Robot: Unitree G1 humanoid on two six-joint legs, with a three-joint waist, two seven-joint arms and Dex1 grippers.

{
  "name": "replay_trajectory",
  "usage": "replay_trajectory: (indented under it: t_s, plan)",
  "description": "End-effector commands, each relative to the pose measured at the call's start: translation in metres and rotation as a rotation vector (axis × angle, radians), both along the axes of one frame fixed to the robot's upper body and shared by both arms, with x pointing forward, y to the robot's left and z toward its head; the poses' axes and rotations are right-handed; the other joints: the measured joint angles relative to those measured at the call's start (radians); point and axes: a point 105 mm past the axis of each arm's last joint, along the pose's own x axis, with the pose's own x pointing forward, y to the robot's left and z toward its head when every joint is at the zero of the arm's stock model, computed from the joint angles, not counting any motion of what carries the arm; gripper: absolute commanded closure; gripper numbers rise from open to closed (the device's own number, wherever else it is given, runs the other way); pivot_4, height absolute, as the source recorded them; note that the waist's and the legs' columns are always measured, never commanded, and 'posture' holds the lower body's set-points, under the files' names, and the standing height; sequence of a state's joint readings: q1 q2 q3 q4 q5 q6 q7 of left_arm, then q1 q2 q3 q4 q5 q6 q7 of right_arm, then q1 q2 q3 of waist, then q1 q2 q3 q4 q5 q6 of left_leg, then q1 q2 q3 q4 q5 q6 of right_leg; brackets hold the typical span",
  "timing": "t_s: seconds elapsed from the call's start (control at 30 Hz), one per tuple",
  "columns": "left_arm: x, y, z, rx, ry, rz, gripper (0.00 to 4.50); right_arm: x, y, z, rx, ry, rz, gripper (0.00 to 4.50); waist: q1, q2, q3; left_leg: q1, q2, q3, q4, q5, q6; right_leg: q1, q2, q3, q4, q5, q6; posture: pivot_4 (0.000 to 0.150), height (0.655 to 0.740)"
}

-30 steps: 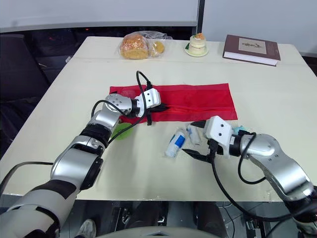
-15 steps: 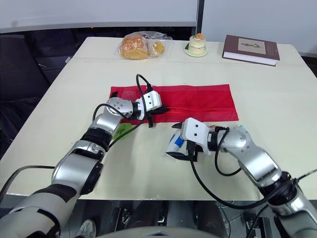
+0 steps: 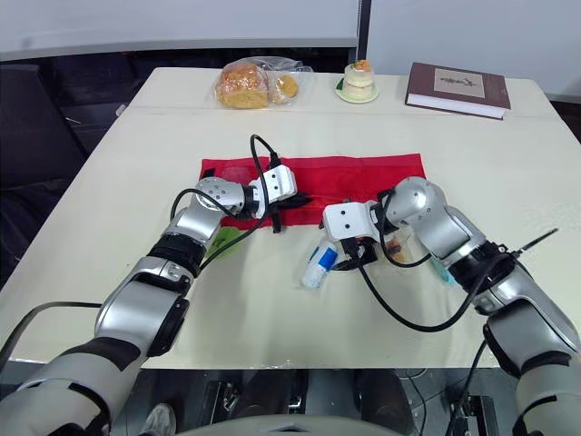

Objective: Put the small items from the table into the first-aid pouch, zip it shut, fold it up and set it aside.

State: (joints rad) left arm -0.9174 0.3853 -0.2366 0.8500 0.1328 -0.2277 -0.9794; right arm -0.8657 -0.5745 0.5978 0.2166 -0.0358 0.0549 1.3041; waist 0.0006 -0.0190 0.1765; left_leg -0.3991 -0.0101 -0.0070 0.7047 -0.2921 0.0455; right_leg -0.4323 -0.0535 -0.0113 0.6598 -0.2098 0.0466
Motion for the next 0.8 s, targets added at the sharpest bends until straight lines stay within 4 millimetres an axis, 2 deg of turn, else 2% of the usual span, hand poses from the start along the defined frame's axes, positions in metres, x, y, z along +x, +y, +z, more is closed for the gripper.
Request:
replay_trajectory:
  t_s: [0.03, 0.1, 0.17, 0.23, 0.27, 0.37, 0.4, 0.63, 0.8]
  plan:
    - [0.001, -0.001, 0.014, -0.026, -0.046, -0.002, 4.48, 0.002, 0.003, 0.004, -0.018, -0.035, 0.061, 0.25, -0.001, 0.000, 0.000, 0.000, 0.000, 0.000, 0.000, 0.000, 0.000, 0.000, 0.000, 0.000, 0.000, 0.000, 0.000, 0.150, 0.7289]
    - [0.002, 0.001, 0.014, -0.028, -0.049, 0.006, 4.50, 0.003, 0.004, 0.002, -0.031, -0.030, 0.084, 0.73, -0.005, 0.000, 0.000, 0.000, 0.000, 0.000, 0.000, 0.000, -0.001, 0.000, 0.000, 0.000, 0.000, 0.000, 0.000, 0.150, 0.7289]
    - [0.002, 0.002, 0.014, -0.028, -0.051, 0.011, 4.50, 0.000, 0.004, -0.001, -0.036, -0.011, 0.099, 1.58, -0.007, 0.000, 0.000, 0.000, 0.000, 0.000, 0.000, 0.000, -0.001, 0.000, 0.000, 0.000, 0.001, 0.000, 0.000, 0.150, 0.7289]
    - [0.002, 0.002, 0.014, -0.028, -0.051, 0.011, 4.50, -0.003, 0.004, -0.003, -0.029, 0.007, 0.105, 2.66, -0.009, 0.000, 0.000, 0.000, 0.000, 0.000, 0.000, 0.001, -0.001, 0.000, 0.000, 0.000, 0.001, 0.000, 0.000, 0.150, 0.7289]
    - [0.002, 0.002, 0.014, -0.028, -0.051, 0.012, 4.50, -0.005, 0.005, -0.003, -0.021, 0.017, 0.106, 2.85, -0.010, 0.000, 0.000, 0.000, 0.000, 0.000, 0.000, 0.001, -0.001, 0.000, 0.000, 0.000, 0.001, 0.000, 0.000, 0.150, 0.7289]
    - [0.001, 0.002, 0.013, -0.027, -0.050, 0.009, 4.50, -0.010, 0.007, -0.003, 0.004, 0.037, 0.106, 4.32, -0.010, 0.000, 0.000, 0.000, 0.000, 0.000, 0.000, 0.001, -0.001, 0.000, -0.001, 0.000, 0.001, 0.000, 0.000, 0.150, 0.7289]
    - [0.001, 0.001, 0.012, -0.026, -0.050, 0.006, 4.50, -0.012, 0.007, -0.001, 0.038, 0.054, 0.087, 4.47, -0.010, 0.000, 0.000, 0.000, 0.000, 0.000, 0.000, 0.001, -0.001, 0.000, -0.001, 0.000, 0.001, 0.000, 0.000, 0.150, 0.7289]
    - [0.001, -0.001, 0.013, -0.026, -0.049, 0.000, 4.50, -0.020, 0.004, 0.020, 0.226, 0.121, -0.084, 4.47, -0.009, 0.000, 0.000, 0.000, 0.000, 0.000, 0.000, 0.001, -0.001, -0.001, -0.001, 0.000, 0.001, 0.000, 0.000, 0.150, 0.7289]
    - [0.001, -0.003, 0.013, -0.046, -0.038, 0.000, 4.50, -0.017, -0.009, 0.038, 0.345, 0.076, -0.276, 4.47, -0.007, 0.000, 0.000, 0.000, 0.000, -0.001, 0.000, 0.000, 0.001, -0.001, -0.002, 0.000, 0.002, 0.000, 0.000, 0.150, 0.7289]
